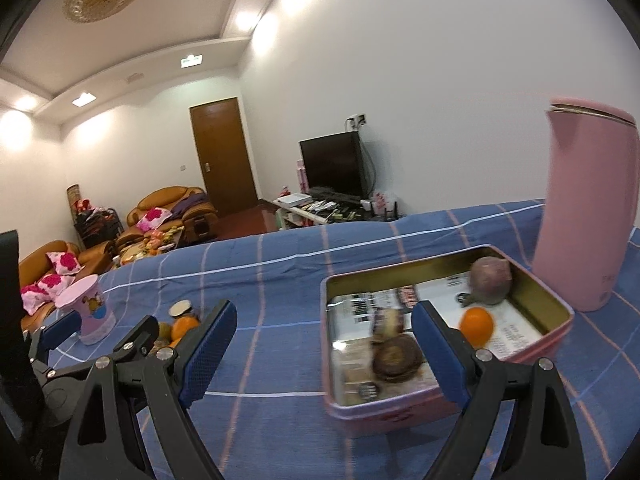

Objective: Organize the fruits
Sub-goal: 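Move both grippers away from the tin back toward the fruit pile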

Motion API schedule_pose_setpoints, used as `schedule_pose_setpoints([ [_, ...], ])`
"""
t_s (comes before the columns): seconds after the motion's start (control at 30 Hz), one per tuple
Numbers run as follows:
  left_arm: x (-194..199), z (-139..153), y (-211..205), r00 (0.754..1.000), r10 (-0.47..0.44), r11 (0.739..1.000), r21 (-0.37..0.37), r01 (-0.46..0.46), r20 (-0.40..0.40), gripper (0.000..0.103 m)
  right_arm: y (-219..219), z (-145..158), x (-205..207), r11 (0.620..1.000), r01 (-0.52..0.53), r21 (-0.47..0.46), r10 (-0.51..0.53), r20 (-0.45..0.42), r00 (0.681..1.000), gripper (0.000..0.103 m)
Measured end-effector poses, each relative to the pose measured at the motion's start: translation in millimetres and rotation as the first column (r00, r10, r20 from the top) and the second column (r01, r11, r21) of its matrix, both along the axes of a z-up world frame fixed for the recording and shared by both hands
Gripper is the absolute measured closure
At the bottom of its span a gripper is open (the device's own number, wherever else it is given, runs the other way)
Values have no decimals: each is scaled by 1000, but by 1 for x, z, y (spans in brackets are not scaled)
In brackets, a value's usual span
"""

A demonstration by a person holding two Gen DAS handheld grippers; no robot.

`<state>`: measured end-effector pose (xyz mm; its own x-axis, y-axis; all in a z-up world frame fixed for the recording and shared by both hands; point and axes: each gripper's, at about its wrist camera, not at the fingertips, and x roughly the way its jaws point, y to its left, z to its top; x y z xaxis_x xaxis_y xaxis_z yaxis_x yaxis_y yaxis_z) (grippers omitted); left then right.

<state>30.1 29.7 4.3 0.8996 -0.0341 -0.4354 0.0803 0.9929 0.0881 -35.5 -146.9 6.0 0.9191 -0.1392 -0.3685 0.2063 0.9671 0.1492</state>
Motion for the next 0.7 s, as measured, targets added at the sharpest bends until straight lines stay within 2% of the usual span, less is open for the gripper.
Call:
schedule_pose_setpoints([
  [0.17,15,-3,18,999,39,999,14,-39,-23,0,19,-3,13,999,-45,-11,45,-32,998,13],
  [0.33,41,-9,49,980,177,983,58,-172,-93,0,38,-8,30,993,-112,-37,108,-100,989,13],
  [0.47,54,-12,74,953,278,960,81,-269,-124,0,49,-15,46,983,-183,-3,180,-162,970,13],
  [0.7,68,-18,98,926,337,941,79,-328,-172,0,70,-28,75,951,-300,73,308,-249,918,14],
])
